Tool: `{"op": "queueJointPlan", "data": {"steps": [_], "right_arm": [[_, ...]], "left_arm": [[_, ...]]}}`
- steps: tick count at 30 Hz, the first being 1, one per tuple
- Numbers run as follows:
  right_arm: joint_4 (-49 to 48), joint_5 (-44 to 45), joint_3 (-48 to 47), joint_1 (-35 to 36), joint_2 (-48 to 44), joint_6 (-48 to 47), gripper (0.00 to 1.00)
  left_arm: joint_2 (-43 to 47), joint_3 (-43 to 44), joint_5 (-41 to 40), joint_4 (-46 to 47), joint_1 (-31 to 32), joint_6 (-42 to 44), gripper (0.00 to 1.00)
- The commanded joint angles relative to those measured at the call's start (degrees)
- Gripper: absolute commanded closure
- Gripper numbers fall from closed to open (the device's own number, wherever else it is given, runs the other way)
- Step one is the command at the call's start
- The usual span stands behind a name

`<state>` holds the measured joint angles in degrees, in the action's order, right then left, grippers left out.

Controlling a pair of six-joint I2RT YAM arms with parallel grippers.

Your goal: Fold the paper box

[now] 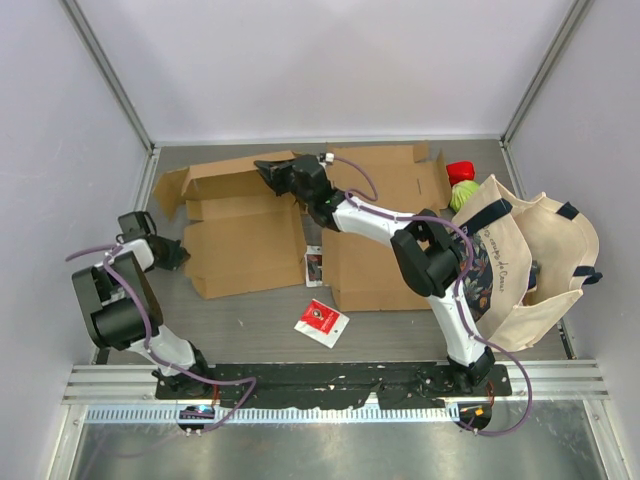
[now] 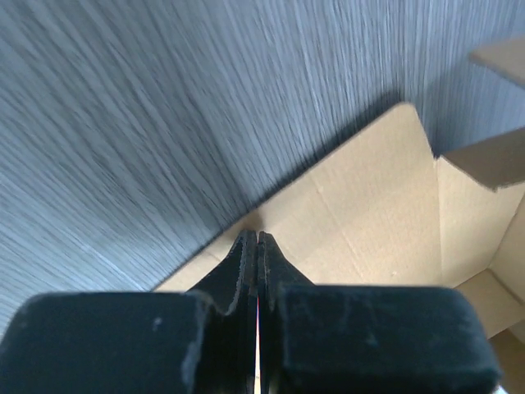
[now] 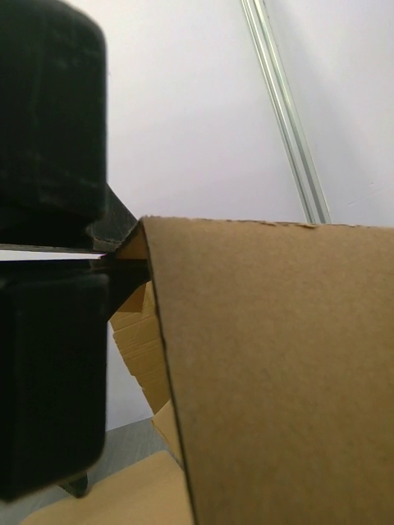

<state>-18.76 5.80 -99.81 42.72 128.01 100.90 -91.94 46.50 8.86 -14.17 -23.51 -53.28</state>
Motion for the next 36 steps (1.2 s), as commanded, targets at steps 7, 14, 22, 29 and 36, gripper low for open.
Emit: {"op": "queueJointPlan", "data": {"steps": [7,14,22,29,36], "right_arm": [[-1.45,2.99,2.34,-0.18,-1.1,-2.47,0.99],[0.48,4.13,0.15,-0.01,0.23,-2.55,0.99],[1.36,4.66,-1.0,0.26,0.75,-3.43,0.99],[1.36,4.66,-1.35,0.35,0.67,-3.43,0.99],[1.71,4.22,-2.49,0.35,0.58,-3.35,0.99]], "left_arm": [[-3.08,-0.18,8.54,6.0,-4.79,1.51,0.83],[2.19,0.43,8.45,5.3,-4.35,3.09,0.62],[11.95,5.07,3.11,1.96,-3.74,10.01,0.52],[6.7,19.05,-7.63,-6.82,2.23,24.07,0.36],[0.8,27.67,-20.45,-7.62,10.32,34.54,0.38]]}}
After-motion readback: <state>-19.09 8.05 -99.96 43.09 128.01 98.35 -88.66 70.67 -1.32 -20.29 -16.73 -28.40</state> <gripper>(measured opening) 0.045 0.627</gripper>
